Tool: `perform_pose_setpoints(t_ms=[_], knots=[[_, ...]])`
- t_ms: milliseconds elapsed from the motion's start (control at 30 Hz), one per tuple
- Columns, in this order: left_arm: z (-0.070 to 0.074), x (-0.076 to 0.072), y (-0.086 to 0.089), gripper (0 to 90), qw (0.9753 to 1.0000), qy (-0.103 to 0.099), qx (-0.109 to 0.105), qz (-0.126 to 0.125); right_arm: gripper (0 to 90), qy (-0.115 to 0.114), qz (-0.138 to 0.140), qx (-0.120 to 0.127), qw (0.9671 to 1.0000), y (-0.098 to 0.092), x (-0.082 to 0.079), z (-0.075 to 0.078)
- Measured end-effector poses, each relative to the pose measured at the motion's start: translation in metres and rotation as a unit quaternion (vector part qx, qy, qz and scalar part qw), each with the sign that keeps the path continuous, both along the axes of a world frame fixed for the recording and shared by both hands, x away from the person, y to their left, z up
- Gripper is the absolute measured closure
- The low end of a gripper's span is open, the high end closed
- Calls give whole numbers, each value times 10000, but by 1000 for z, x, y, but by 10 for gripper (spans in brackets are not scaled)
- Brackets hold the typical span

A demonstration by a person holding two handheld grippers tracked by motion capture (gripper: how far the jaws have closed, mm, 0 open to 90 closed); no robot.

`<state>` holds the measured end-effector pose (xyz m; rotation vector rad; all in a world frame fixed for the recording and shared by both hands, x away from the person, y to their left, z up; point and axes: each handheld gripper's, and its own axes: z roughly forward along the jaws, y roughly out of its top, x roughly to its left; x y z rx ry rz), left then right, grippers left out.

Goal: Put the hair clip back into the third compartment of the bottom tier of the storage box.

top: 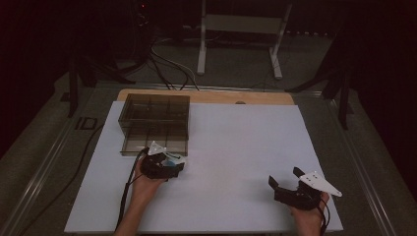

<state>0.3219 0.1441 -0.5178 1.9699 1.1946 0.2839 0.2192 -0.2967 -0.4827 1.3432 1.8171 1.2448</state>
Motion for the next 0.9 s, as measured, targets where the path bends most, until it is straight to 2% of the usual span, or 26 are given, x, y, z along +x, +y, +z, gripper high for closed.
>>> perform_pose_setpoints(t_ms=[133,233,367,400,733,900], knots=[[2,1,-2,177,10000,-41,23,40,29,3,-3,1,10000,0,0,0],[4,1,-3,256,9998,-90,73,160,29,1,0,-4,10000,0,0,0],[8,3,-3,293,9995,-148,96,245,29,7,6,-10,10000,0,0,0],[8,3,-3,326,9995,-161,86,266,29,7,7,-10,10000,0,0,0],[16,8,-7,472,9995,-259,-55,149,29,18,22,-7,10000,0,1,0],[18,12,-12,506,9995,-267,-37,139,29,23,25,-11,10000,0,1,-1]])
